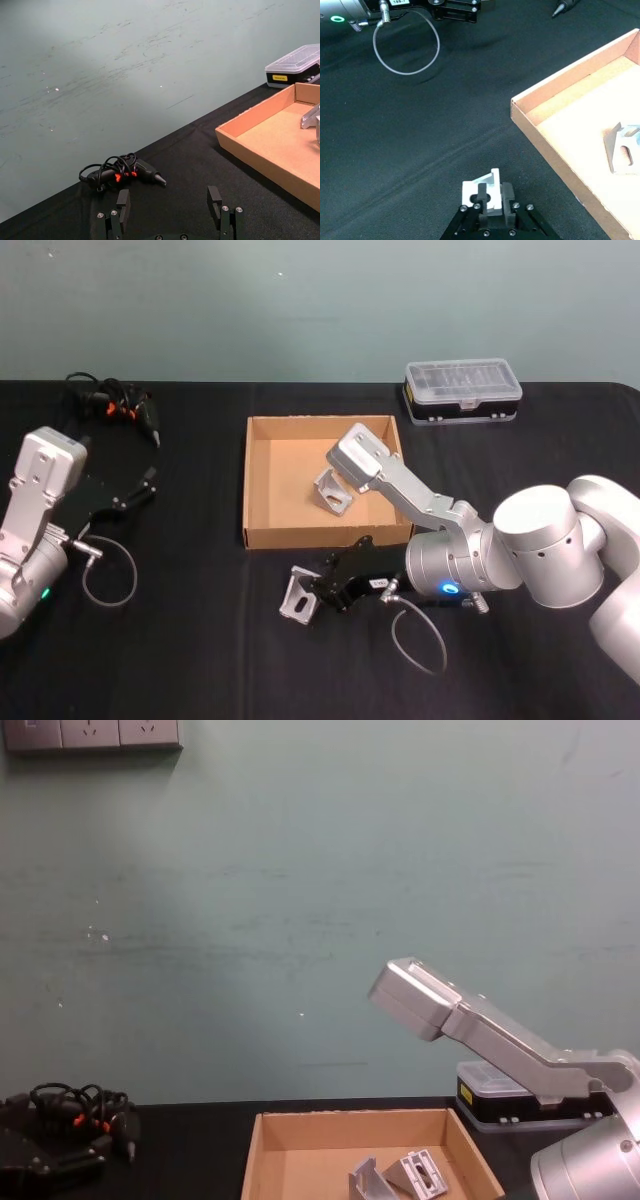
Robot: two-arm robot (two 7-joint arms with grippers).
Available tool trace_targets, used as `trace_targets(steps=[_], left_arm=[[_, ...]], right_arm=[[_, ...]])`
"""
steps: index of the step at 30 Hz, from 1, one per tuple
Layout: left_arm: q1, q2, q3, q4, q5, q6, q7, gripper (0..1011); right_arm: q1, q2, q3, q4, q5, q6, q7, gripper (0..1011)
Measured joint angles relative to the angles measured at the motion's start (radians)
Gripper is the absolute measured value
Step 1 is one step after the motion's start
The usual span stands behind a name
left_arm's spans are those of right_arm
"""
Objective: Use one hand to pick up the angle iron from the table and place it into the box.
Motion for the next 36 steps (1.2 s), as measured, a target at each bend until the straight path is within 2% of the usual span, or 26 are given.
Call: trace_targets(steps=[5,18,23,29,32,36], left_arm=[[0.000,0.000,0.000,0.000,0.000,0.000,0.000,1011],[0.000,0.000,0.000,0.000,0.000,0.000,0.000,1011],[0.000,0.000,0.000,0.000,0.000,0.000,0.000,1011],[0.000,0.000,0.000,0.000,0.000,0.000,0.000,1011],[0.000,0.000,0.000,0.000,0.000,0.000,0.000,1011],[0.000,0.000,0.000,0.000,0.000,0.000,0.000,1011]], right_arm=[[0.000,0.000,0.000,0.000,0.000,0.000,0.000,78],[-0.003,0.007,0.000,-0.020,0.000,-0.014,0.001,72],[-0.004,0.010,0.019,-0.048,0.004,-0.029,-0.007,72],[0.000,0.002,0.063,-0.070,0.022,-0.065,-0.041,71],[0.005,-0.011,0.083,-0.071,0.024,-0.093,-0.066,71],[0.026,-0.052,0.103,-0.031,0.021,-0.127,-0.107,71]])
